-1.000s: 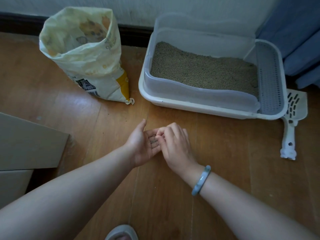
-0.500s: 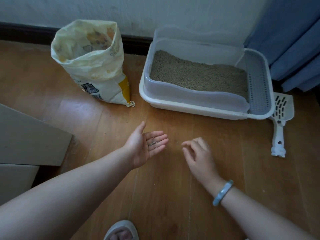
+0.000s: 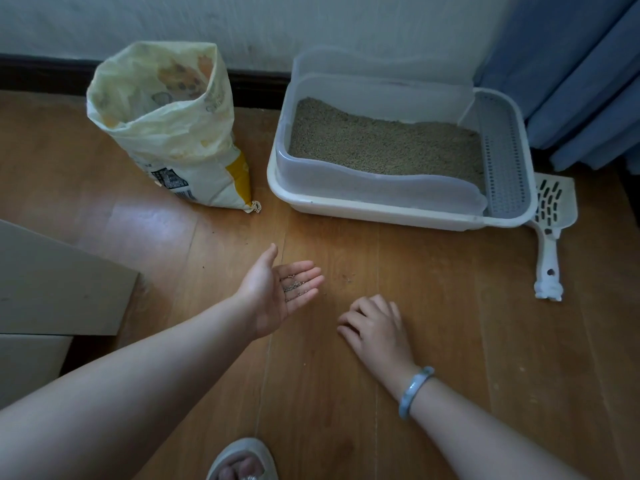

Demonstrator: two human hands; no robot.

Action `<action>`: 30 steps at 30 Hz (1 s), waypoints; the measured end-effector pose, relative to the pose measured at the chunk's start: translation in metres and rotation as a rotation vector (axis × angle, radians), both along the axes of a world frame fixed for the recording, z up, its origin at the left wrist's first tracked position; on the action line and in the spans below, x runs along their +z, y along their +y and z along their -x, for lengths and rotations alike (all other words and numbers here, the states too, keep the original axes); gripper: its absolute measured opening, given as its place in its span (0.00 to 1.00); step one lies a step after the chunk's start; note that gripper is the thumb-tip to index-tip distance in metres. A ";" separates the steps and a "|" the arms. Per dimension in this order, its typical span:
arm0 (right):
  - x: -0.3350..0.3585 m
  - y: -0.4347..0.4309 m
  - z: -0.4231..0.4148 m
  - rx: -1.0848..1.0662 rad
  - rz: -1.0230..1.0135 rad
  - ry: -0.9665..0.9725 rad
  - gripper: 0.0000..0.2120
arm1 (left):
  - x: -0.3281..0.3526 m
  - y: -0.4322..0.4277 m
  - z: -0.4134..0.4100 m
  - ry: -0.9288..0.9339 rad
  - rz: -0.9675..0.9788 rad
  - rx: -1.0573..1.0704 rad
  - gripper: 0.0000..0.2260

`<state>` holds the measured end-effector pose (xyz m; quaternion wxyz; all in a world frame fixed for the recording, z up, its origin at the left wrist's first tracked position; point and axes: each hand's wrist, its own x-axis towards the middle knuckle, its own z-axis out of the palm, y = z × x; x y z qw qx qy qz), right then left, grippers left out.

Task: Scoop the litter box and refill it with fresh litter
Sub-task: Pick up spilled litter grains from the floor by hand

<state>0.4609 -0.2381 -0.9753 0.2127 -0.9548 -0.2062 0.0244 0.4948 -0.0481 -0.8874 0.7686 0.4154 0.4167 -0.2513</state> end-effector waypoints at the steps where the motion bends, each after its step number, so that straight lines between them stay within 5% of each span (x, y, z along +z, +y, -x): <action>1: -0.001 0.001 0.000 0.004 0.012 -0.008 0.06 | 0.000 0.000 0.000 0.001 -0.002 0.003 0.29; 5: -0.002 0.004 -0.002 -0.059 0.029 -0.034 0.02 | -0.001 0.000 0.000 0.013 0.000 0.010 0.29; 9: 0.019 0.014 -0.018 -0.320 -0.249 -0.008 0.13 | -0.004 -0.002 -0.001 0.020 0.010 -0.011 0.29; 12: 0.047 0.038 -0.028 -0.212 -0.410 0.000 0.11 | -0.006 -0.006 -0.003 0.029 0.032 -0.025 0.29; 15: 0.056 0.060 -0.029 -0.099 -0.353 -0.036 0.09 | -0.006 -0.008 -0.006 0.029 0.036 -0.052 0.29; 20: 0.042 0.050 -0.029 -0.180 -0.435 -0.057 0.11 | -0.010 -0.001 -0.008 0.028 0.028 -0.004 0.29; 23: 0.023 0.024 -0.032 -0.297 -0.326 -0.008 0.06 | -0.014 0.011 -0.008 0.019 0.006 0.042 0.29; 30: 0.003 0.018 -0.029 -0.095 -0.022 0.018 0.07 | -0.014 0.024 -0.010 0.026 -0.012 0.102 0.28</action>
